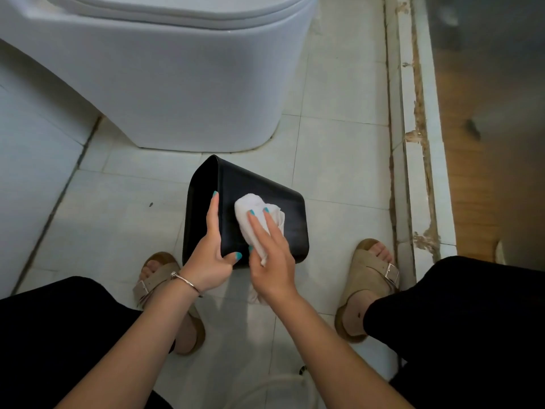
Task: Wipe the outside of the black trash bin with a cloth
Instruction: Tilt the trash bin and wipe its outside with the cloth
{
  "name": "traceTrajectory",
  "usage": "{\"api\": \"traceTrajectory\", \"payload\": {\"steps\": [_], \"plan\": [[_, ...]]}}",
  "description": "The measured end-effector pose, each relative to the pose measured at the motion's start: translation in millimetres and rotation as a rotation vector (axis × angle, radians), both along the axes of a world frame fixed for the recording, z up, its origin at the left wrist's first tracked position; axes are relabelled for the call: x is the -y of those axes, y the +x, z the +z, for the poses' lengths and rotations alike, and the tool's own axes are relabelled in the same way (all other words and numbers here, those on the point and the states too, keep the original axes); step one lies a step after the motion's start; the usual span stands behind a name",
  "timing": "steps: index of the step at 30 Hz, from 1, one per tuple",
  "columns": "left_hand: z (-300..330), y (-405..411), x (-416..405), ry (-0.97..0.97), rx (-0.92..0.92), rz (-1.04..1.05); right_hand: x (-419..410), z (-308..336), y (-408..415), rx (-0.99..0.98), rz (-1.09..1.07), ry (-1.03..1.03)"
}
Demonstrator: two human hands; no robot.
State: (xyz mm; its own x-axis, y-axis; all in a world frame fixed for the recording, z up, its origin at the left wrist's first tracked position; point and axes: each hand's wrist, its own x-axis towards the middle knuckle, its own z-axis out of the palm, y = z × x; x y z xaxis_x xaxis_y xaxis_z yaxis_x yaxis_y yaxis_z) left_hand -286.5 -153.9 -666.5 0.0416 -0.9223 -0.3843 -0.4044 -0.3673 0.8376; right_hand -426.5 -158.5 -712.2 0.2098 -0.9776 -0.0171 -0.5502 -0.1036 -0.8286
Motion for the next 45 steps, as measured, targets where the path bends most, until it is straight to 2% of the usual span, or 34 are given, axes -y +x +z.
{"api": "traceTrajectory", "payload": {"steps": [6, 15, 22, 30, 45], "plan": [[-1.7, -5.4, -3.5, -0.023, 0.046, -0.007, -4.5, 7.3, 5.3, 0.055, 0.145, -0.138], [-3.9, 3.0, -8.2, 0.02, 0.028, 0.048, 4.9, -13.5, -7.2, 0.023, 0.128, -0.171], [-3.8, 2.3, -7.3, 0.023, -0.031, 0.09, 17.1, -44.5, -45.7, -0.054, -0.04, 0.017], [3.9, -10.1, -4.5, 0.028, -0.051, 0.016, 41.4, -57.8, -64.9, -0.08, -0.242, 0.225], [2.5, -10.8, -0.6, 0.038, -0.122, 0.004, 136.8, -35.0, -52.7, -0.194, -0.138, 0.45]]}}
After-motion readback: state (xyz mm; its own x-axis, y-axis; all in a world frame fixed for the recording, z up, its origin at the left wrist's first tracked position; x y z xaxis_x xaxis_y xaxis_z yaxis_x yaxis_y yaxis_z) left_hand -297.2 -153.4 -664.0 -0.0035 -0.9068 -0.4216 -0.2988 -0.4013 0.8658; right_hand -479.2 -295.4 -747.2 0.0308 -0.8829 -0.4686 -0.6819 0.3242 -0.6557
